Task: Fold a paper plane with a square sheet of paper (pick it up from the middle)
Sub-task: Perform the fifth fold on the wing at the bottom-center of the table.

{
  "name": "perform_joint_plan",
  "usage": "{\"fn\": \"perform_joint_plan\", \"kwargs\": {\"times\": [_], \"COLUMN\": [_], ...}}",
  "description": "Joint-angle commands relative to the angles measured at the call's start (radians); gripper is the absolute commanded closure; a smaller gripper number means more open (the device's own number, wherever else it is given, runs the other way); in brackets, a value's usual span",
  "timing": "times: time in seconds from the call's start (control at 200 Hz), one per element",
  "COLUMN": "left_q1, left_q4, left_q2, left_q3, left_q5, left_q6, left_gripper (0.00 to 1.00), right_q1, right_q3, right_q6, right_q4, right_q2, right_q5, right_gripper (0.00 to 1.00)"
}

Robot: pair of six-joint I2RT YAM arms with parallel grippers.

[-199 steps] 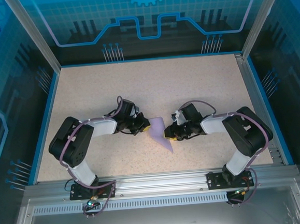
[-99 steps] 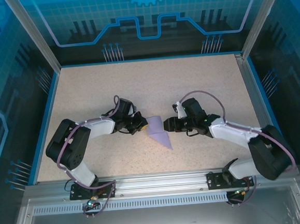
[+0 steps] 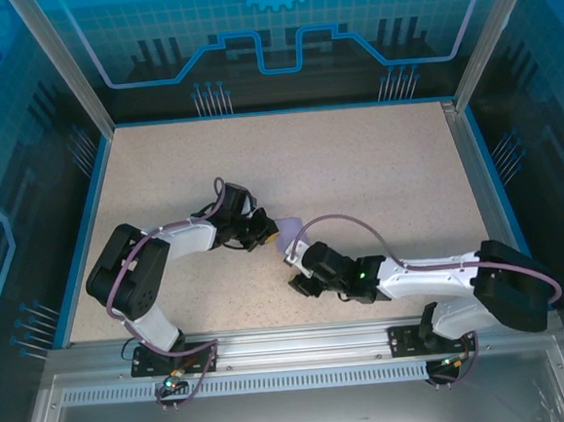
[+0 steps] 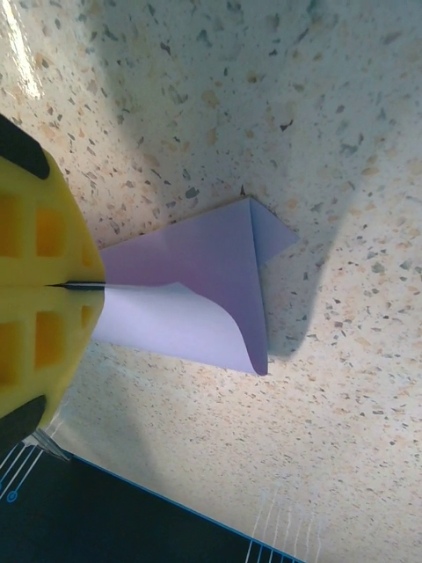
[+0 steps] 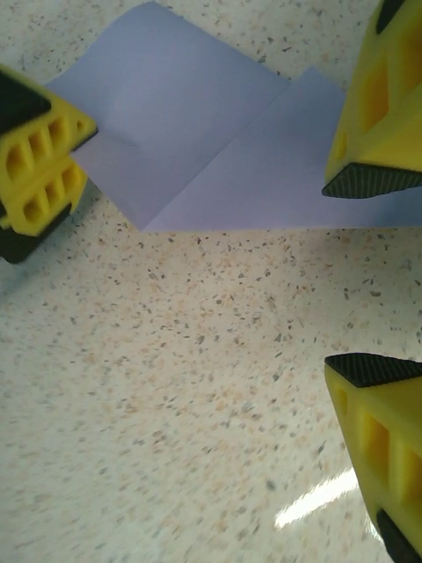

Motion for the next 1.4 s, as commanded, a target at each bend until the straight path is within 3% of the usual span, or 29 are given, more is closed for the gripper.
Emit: {"fn": "perform_joint_plan", "kwargs": {"times": [0.0, 0.21, 0.345, 1.13, 1.395], "left_q1": [0.010, 0.009, 0.009, 0.011, 0.009], "left_q4": [-0.023, -0.024, -0.028, -0.042, -0.046], "left_q2": [-0.014, -0.012, -0.017, -0.022, -0.023], "left_q3": [0.026, 0.027, 0.027, 0.033, 0.034], "left_q5": [0.005, 0.013, 0.013, 0.011, 0.010], "left_q6": [0.007, 0.007, 0.011, 0.014, 0.014], "left_gripper": [0.94, 0.94, 0.93, 0.93, 0.93], "right_q1": [0.039, 0.067, 0.071, 0.068, 0.067], "right_q3": [0.006, 0.066, 0.063, 0.046, 0.052], "right_q6": [-0.124, -0.123, -0.115, -0.116, -0.114], "right_q4": [0.039, 0.063, 0.106, 0.130, 0.129], "right_q2": [0.078, 0.219, 0.242, 0.279, 0.296], "right_q5": [0.199, 0.342, 0.372, 0.409, 0.422], "right_gripper": [0.48, 0.53, 0.54, 0.74, 0.73]}}
